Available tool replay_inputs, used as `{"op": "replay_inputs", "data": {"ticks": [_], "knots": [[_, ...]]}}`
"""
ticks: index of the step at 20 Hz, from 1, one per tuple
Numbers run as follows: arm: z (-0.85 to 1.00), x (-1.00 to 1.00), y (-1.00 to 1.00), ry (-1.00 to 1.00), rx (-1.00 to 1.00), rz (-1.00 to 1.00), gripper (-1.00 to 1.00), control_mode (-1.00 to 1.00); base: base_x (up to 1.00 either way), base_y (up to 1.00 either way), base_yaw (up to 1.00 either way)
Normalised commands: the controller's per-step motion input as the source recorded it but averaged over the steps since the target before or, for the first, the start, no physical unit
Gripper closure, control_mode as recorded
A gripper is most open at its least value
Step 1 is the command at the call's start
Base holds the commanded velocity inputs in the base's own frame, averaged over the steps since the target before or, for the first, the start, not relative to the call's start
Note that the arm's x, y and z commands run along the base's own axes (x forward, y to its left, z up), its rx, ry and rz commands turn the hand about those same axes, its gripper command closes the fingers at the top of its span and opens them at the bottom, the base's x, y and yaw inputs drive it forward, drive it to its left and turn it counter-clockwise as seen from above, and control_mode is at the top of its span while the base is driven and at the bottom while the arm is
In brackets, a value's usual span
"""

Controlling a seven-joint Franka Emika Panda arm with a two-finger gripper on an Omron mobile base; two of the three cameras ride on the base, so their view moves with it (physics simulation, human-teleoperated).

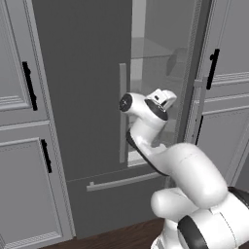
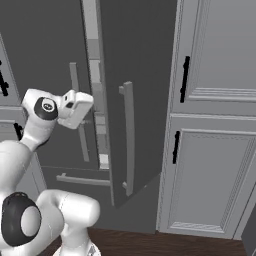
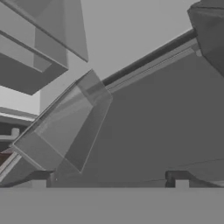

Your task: Grab a lemon wedge from the fridge and one ice cube from the ice bowl, and put them in the glass of lemonade.

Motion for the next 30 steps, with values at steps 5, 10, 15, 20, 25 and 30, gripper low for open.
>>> {"op": "replay_inputs", "data": {"ticks": [5,10,15,20,25,30], "knots": [[-0.11,0.3,-0.66,0.04,0.0,0.0,-1.0,-1.0,0.0,0.0,0.0],[-0.02,0.09,-0.67,0.05,-0.01,0.0,-1.0,-1.0,0.0,0.0,0.0],[-0.03,0.01,-0.87,0.0,0.0,-0.01,-1.0,-1.0,0.0,0.0,0.0],[0.0,0.0,-0.99,0.01,-0.01,-0.08,-1.0,-1.0,0.0,0.0,0.0],[0.0,0.0,-1.0,0.02,-0.02,-0.14,-1.0,-1.0,0.0,0.0,0.0],[0.0,0.03,-1.0,0.04,-0.03,-0.1,-1.0,-1.0,0.0,0.0,0.0]]}}
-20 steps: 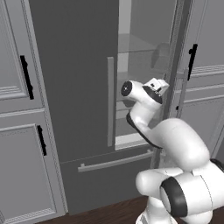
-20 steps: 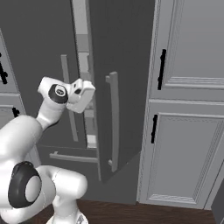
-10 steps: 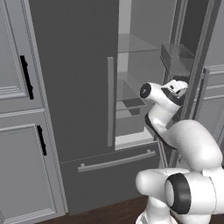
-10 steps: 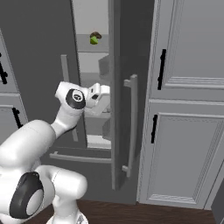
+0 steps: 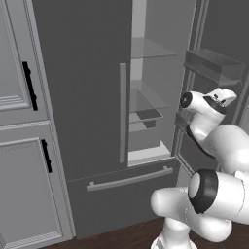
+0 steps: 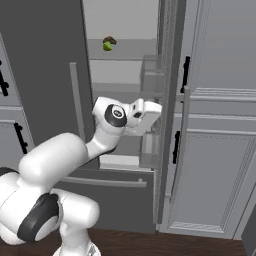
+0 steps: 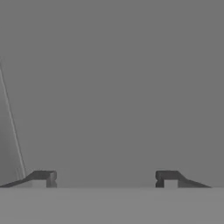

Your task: Grab a lemon wedge from the fridge and one ice cube from the ice bowl, and put them in the glass of lemonade.

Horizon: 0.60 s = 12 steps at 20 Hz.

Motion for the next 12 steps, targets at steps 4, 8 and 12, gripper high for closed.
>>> {"op": "replay_inputs", "data": {"ticks": [4,8,12], "knots": [[-0.01,0.0,-0.71,0.0,0.0,-0.09,-1.0,-1.0,0.0,0.0,0.0],[0.01,0.01,0.09,0.0,0.0,-0.01,-1.0,-1.0,0.0,0.0,0.0],[0.0,-0.11,0.82,-0.02,0.0,0.12,-1.0,-1.0,0.0,0.0,0.0]]}}
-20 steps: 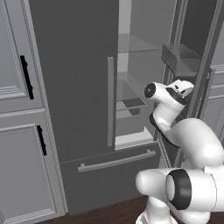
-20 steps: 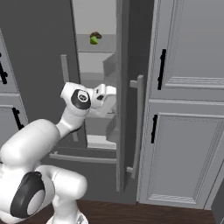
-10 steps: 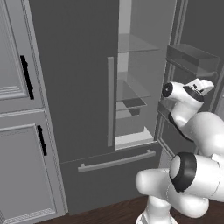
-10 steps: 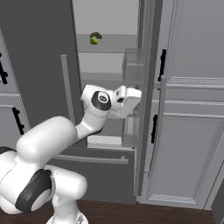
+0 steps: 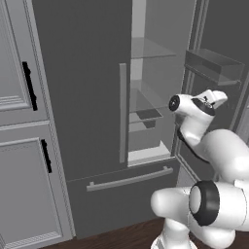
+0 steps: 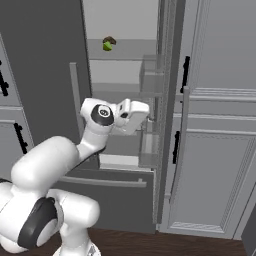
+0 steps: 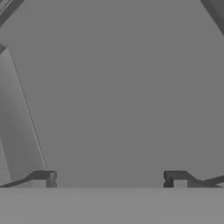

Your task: Grab a lemon wedge from the fridge and one ice cube from the ice bowl, and put them in the glass of lemonade.

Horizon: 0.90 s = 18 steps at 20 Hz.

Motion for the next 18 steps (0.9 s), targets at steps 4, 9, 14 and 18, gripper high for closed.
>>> {"op": "replay_inputs", "data": {"ticks": [4,9,14,18], "knots": [[-0.08,-0.15,1.0,-0.15,0.06,0.27,-1.0,-1.0,0.0,0.0,0.0],[-0.67,0.02,0.89,-0.42,0.5,0.33,-1.0,-1.0,0.0,0.0,0.0],[-0.34,0.11,0.65,-0.22,0.71,0.37,-1.0,-1.0,0.0,0.0,0.0],[0.81,-0.07,0.88,0.29,0.22,0.26,-1.0,-1.0,0.0,0.0,0.0]]}}
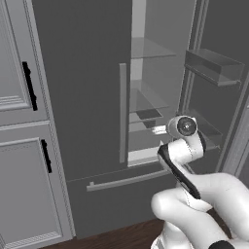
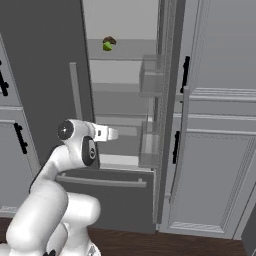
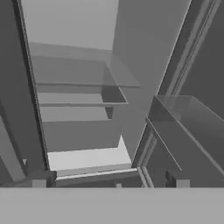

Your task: Grab a lemon wedge from the fridge and one ice cube from the ice bowl, and put them in the glass of lemonade.

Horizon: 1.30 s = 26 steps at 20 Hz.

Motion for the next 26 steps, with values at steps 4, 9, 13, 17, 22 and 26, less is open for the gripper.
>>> {"op": "replay_inputs", "data": {"ticks": [4,9,13,17,22,26], "knots": [[1.0,-0.2,0.55,0.55,0.0,0.25,-1.0,-1.0,0.0,0.0,0.0],[0.38,-0.07,0.63,0.36,0.0,0.23,-1.0,-1.0,0.0,0.0,0.0],[-0.13,-0.03,0.14,0.05,0.0,0.0,-1.0,-1.0,0.0,0.0,0.0],[-0.03,0.72,0.67,-0.02,0.0,-0.1,-1.0,-1.0,0.0,0.0,0.0],[-0.01,0.52,0.75,-0.02,0.0,-0.1,-1.0,-1.0,0.0,0.0,0.0],[-0.2,0.63,0.31,0.0,0.0,-0.06,-1.0,-1.0,0.0,0.0,0.0]]}}
